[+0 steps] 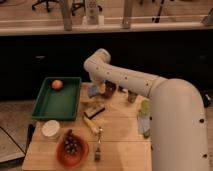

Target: Wipe tray with sponge

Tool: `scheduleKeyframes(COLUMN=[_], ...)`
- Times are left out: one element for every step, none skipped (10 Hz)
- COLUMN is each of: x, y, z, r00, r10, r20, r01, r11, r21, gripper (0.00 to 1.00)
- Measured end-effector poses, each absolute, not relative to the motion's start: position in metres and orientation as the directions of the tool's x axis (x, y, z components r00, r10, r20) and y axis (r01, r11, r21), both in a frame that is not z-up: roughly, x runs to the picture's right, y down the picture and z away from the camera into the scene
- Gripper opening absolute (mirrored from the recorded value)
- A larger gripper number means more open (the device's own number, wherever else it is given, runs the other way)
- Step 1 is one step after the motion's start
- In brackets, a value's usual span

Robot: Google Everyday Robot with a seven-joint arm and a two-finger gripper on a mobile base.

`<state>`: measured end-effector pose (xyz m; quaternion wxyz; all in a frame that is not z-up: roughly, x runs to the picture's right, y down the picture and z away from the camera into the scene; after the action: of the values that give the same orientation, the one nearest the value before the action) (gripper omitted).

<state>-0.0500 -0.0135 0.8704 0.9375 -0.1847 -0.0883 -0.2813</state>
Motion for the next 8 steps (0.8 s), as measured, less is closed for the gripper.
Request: scheduleKeyframes(x=[-0.060,-0.069,-0.073,-0.073,-0.075,-0.088,-0.098,-0.104], y=[-0.016,-0.018,-0.019,-0.021,-0.021,-0.023,-0.023,-0.024], z=[0.870,0.871,0.870,0.870,0.870,0.870,0.871,0.872], r00=[0.817,0.810,0.802,0.797,0.792,0.782,0.775,0.768], r10=[-0.509,-0.521,-0.532,-0.541,-0.548,-0.562,-0.570,-0.579], r20=[0.271,0.270,0.271,0.269,0.267,0.271,0.273,0.272], r01=[0.573,0.584,0.594,0.601,0.608,0.622,0.630,0.638], r11=[0.768,0.762,0.755,0.751,0.746,0.737,0.732,0.726], r21=[-0.287,-0.281,-0.276,-0.274,-0.272,-0.264,-0.259,-0.255], gripper=[0.03,0.03,0.03,0.03,0.03,0.03,0.03,0.03])
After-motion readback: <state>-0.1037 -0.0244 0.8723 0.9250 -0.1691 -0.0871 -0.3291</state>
